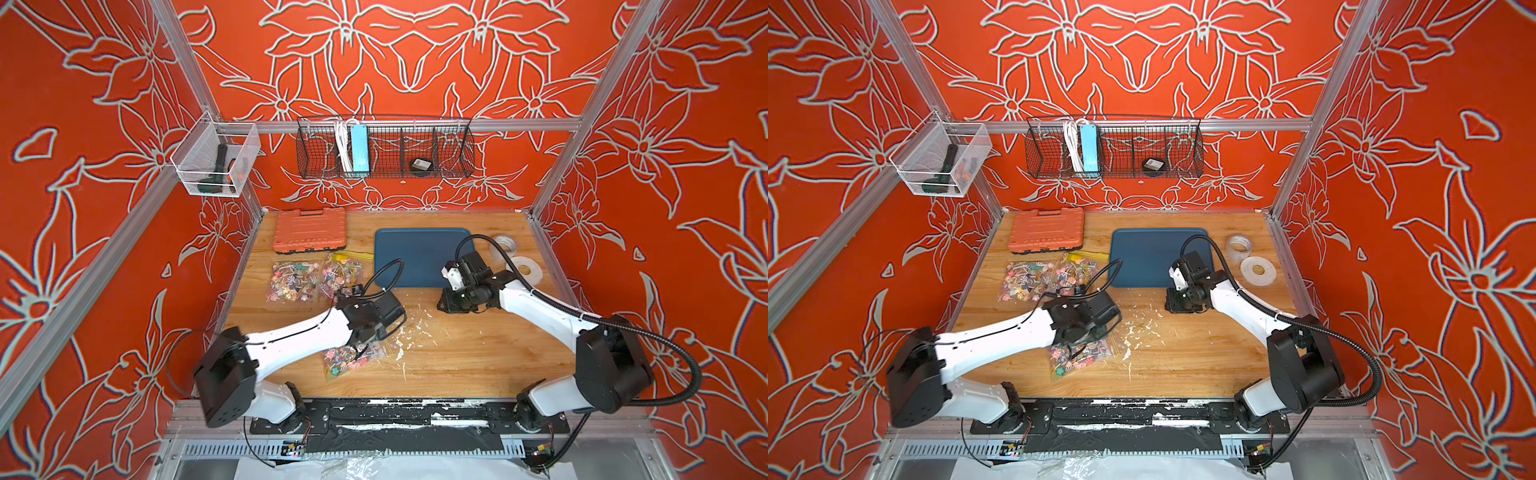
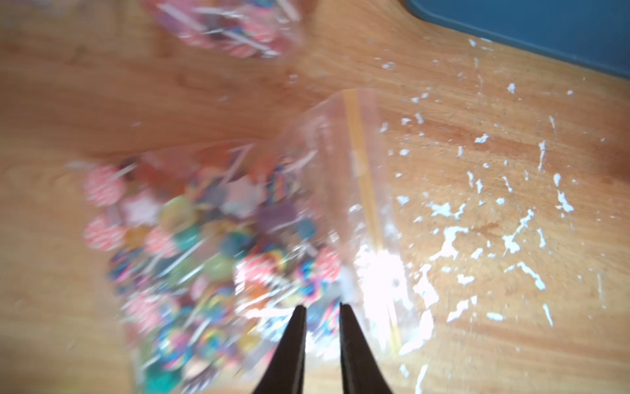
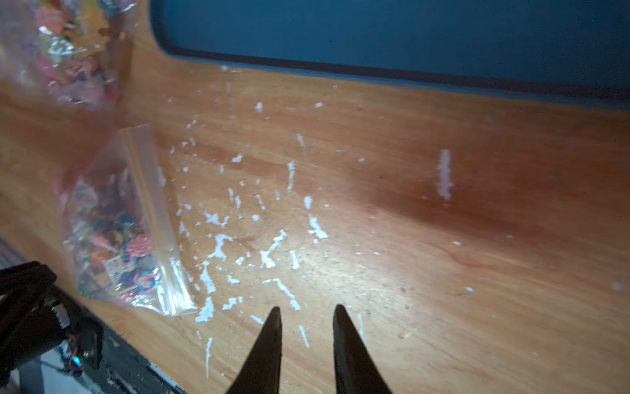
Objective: Pour candies out of the ziploc bag
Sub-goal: Adjust the ziploc bag at the center of the board.
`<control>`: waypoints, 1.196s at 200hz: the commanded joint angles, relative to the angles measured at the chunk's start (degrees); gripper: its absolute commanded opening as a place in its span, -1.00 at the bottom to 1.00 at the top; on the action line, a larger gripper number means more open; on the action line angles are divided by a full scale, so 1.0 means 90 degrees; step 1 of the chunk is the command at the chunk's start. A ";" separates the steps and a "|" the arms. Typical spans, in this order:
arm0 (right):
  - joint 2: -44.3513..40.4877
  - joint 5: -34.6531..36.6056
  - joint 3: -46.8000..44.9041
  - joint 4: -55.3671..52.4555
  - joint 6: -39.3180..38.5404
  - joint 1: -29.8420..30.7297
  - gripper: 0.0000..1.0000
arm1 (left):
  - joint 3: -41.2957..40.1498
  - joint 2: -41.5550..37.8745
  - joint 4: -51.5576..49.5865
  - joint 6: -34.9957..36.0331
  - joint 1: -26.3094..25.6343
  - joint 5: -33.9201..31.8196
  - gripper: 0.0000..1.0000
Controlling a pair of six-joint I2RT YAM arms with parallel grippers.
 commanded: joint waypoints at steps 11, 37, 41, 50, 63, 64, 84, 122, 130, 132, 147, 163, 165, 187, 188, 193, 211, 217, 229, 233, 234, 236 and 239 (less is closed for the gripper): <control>0.0440 -0.0653 0.0388 -0.0146 -0.0249 0.0723 -0.45 | -0.1073 -0.1038 -0.1102 -0.0920 0.0182 0.0178 -0.64; 0.0927 -0.1005 0.0626 -0.0076 -0.0372 0.1314 -0.43 | -0.1708 -0.2242 -0.1357 -0.1527 0.0295 0.0168 -0.61; 0.1001 -0.1058 0.0673 -0.0067 -0.0387 0.1403 -0.43 | -0.1791 -0.2453 -0.1405 -0.1626 0.0314 0.0154 -0.60; 0.1171 -0.1166 0.0776 -0.0052 -0.0421 0.1601 -0.43 | -0.1972 -0.2853 -0.1485 -0.1797 0.0360 0.0110 -0.61; 0.1360 -0.1293 0.0857 0.0075 -0.0368 0.1812 -0.43 | -0.2169 -0.3346 -0.1570 -0.1988 0.0445 0.0033 -0.61; 0.1376 -0.1304 0.0861 0.0089 -0.0359 0.1829 -0.43 | -0.2188 -0.3379 -0.1581 -0.2004 0.0450 0.0031 -0.61; 0.1632 -0.1363 0.0967 0.0267 -0.0272 0.2074 -0.43 | -0.2534 -0.3787 -0.1370 -0.1999 0.0751 0.0073 -0.63; 0.2045 -0.1347 0.1193 0.0366 -0.0215 0.2282 -0.46 | -0.3293 -0.2957 0.0210 -0.0980 0.1788 0.0936 -0.93; 0.2102 -0.1345 0.1220 0.0385 -0.0223 0.2315 -0.46 | -0.3264 -0.2723 0.0326 -0.0958 0.1802 0.0873 -0.95; 0.2116 -0.1342 0.1224 0.0378 -0.0223 0.2320 -0.46 | -0.3245 -0.2673 0.0345 -0.0957 0.1802 0.0853 -0.95; 0.2204 -0.1305 0.1245 0.0430 -0.0215 0.2363 -0.45 | -0.3107 -0.2444 0.0436 -0.0922 0.1809 0.0679 -0.95; 0.2322 -0.1279 0.1264 0.0514 -0.0166 0.2374 -0.44 | -0.3028 -0.2326 0.0499 -0.0799 0.1932 0.0557 -0.93; 0.2346 -0.1279 0.1269 0.0525 -0.0157 0.2374 -0.44 | -0.3027 -0.2307 0.0525 -0.0766 0.1957 0.0556 -0.94; 0.2520 -0.1173 0.1294 0.0664 -0.0060 0.2379 -0.44 | -0.3135 -0.2152 0.0931 -0.0461 0.2228 0.0647 -0.93; 0.2527 -0.1170 0.1294 0.0676 -0.0059 0.2376 -0.44 | -0.3139 -0.2152 0.0959 -0.0440 0.2240 0.0655 -0.93; 0.2559 -0.1134 0.1291 0.0702 -0.0040 0.2376 -0.44 | -0.3179 -0.1973 0.1080 -0.0370 0.2289 0.0681 -0.93; 0.2607 -0.1004 0.1294 0.0729 -0.0008 0.2374 -0.45 | -0.3251 -0.1695 0.1445 -0.0162 0.2430 0.0683 -0.93; 0.2612 -0.0958 0.1285 0.0738 0.0001 0.2380 -0.45 | -0.3249 -0.1603 0.1535 -0.0089 0.2462 0.0657 -0.93; 0.2602 -0.0901 0.1257 0.0752 0.0026 0.2376 -0.45 | -0.3217 -0.1428 0.1721 0.0056 0.2514 0.0583 -0.93; 0.2593 -0.0895 0.1246 0.0749 0.0031 0.2379 -0.45 | -0.3198 -0.1365 0.1770 0.0101 0.2531 0.0555 -0.93; 0.2593 -0.0890 0.1246 0.0753 0.0031 0.2376 -0.46 | -0.3196 -0.1348 0.1784 0.0114 0.2543 0.0551 -0.94; 0.2580 -0.0881 0.1238 0.0756 0.0038 0.2374 -0.45 | -0.3182 -0.1318 0.1808 0.0141 0.2549 0.0540 -0.93; 0.2570 -0.0869 0.1231 0.0750 0.0041 0.2380 -0.45 | -0.3166 -0.1271 0.1841 0.0180 0.2563 0.0521 -0.93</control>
